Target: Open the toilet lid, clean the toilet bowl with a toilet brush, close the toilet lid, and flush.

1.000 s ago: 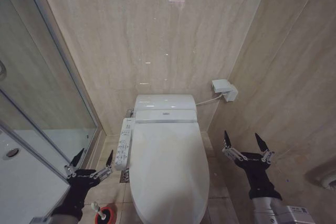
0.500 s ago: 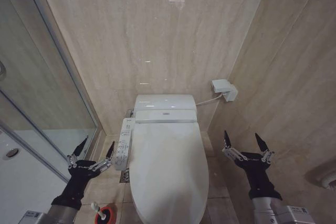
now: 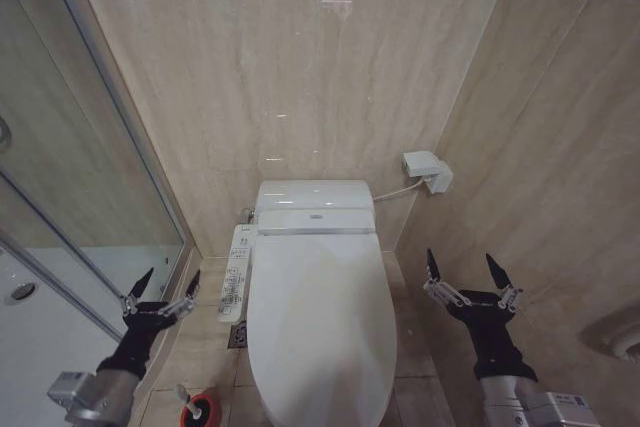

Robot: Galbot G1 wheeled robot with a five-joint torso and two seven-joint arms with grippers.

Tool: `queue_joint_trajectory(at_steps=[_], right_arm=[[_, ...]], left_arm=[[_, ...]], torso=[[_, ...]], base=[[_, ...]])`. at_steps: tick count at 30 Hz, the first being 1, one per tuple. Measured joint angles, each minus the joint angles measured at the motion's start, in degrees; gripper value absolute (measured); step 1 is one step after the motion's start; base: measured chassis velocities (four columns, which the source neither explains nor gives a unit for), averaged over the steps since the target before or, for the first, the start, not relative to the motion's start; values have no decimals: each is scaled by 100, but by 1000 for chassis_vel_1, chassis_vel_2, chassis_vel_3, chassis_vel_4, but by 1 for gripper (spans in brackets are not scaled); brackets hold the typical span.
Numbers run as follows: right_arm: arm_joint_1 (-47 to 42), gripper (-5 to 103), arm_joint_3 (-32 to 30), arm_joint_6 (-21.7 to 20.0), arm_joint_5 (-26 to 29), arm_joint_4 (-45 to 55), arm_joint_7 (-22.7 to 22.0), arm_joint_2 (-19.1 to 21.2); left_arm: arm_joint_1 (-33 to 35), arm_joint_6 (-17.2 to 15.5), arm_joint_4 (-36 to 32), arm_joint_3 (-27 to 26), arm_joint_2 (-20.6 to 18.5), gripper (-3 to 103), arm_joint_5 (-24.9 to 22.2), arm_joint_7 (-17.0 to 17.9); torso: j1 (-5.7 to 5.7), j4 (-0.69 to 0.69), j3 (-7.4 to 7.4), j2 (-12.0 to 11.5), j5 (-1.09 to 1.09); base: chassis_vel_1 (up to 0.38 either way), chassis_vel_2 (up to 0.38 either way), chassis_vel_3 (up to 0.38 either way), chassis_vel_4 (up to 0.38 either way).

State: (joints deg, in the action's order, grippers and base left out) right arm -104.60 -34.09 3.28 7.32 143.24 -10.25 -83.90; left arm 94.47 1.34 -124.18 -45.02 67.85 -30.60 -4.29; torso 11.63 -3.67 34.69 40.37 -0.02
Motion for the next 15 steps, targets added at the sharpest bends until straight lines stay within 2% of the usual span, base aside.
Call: queue_joint_trajectory(at_steps=[3,4,7,15], right_arm=[[0,100,0,0,0,0,0,1],[0,100,0,0,0,0,0,0],[0,100,0,0,0,0,0,0],[0,100,0,0,0,0,0,0]], left_arm=[[-366,-20,385,-36,-318,102,-320,-41],[-491,-29,495,-36,-426,96,-386,-55],[-712,-39,668,-2,-630,96,-473,-101],[-1754,-42,1522,497,-1244,94,-678,-147]], torso=[[0,-1,0,0,-1],[0,-1,0,0,0],[0,-1,0,0,0],[0,-1,0,0,1]], base=[[0,0,0,0],[0,0,0,0],[0,0,0,0],[0,0,0,0]])
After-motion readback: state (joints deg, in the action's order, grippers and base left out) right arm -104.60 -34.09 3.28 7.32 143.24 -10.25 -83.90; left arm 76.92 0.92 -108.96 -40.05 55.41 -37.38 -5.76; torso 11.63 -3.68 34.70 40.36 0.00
